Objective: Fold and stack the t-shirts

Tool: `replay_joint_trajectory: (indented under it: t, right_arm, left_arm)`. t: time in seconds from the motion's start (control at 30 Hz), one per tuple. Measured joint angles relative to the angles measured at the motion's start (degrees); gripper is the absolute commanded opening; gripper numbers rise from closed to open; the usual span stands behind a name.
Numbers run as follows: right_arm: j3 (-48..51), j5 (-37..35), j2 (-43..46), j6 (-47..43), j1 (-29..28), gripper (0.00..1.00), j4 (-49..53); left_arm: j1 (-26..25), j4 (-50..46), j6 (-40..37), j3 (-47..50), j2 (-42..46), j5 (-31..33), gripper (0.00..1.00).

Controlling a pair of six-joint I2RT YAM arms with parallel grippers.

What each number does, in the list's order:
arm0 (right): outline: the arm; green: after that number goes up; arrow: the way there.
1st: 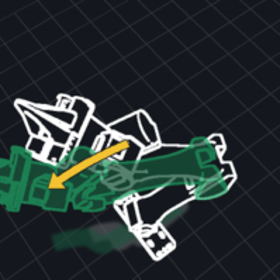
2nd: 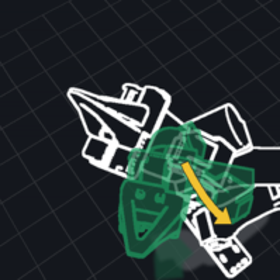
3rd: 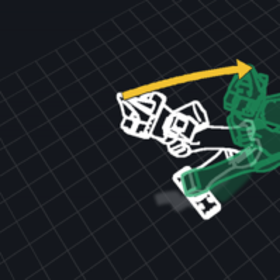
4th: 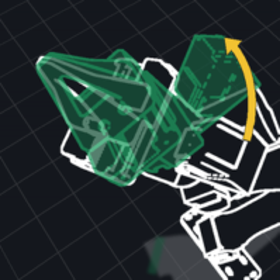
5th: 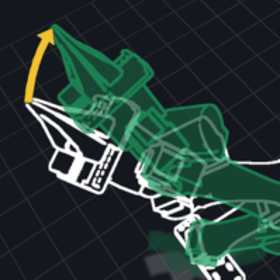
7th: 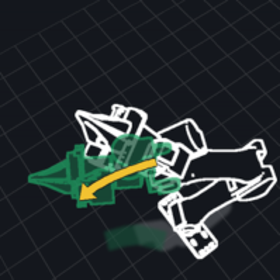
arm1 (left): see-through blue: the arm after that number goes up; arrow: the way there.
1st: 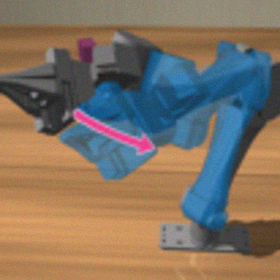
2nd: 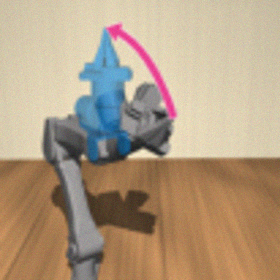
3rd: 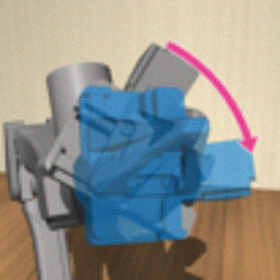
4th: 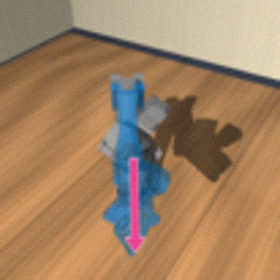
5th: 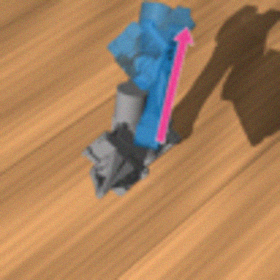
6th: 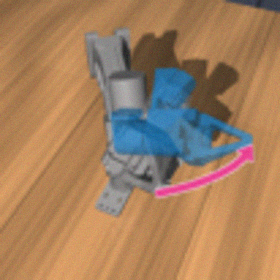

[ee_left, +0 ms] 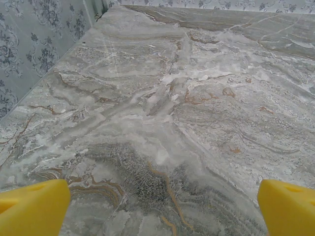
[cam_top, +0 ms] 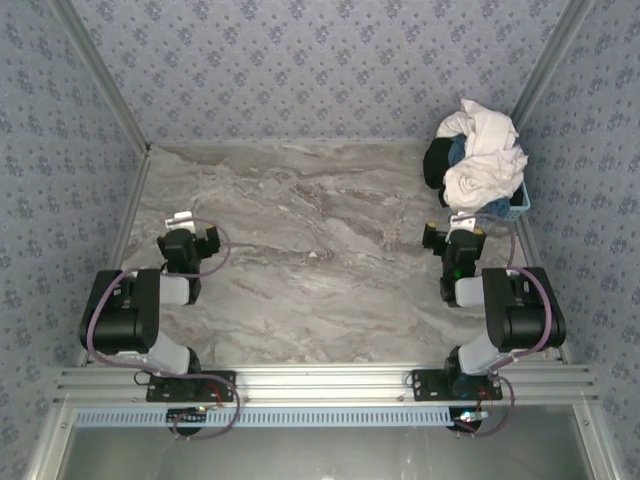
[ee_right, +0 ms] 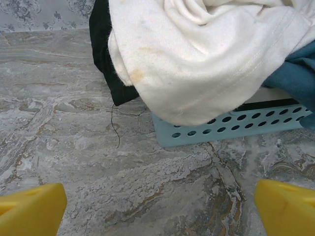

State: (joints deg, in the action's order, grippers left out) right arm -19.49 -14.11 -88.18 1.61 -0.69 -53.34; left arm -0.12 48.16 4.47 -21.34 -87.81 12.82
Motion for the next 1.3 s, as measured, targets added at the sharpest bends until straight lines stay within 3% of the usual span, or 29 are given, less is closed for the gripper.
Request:
replay_joint_trajectory:
  t: [1.13, 1.3]
  right_arm:
    - [1.8, -1.4, 0.0, -0.2, -0.5, 1.00, -3.0]
    - [8.3, -6.5, 0.5, -3.9, -6.0, 1.00, -10.7]
  left_arm:
    - [0.0, -0.2, 0.0, 0.0, 0.2, 0.0, 0.98]
    - [-2.5, -7.5, -1.1, -0.3, 9.2, 2.7, 0.98]
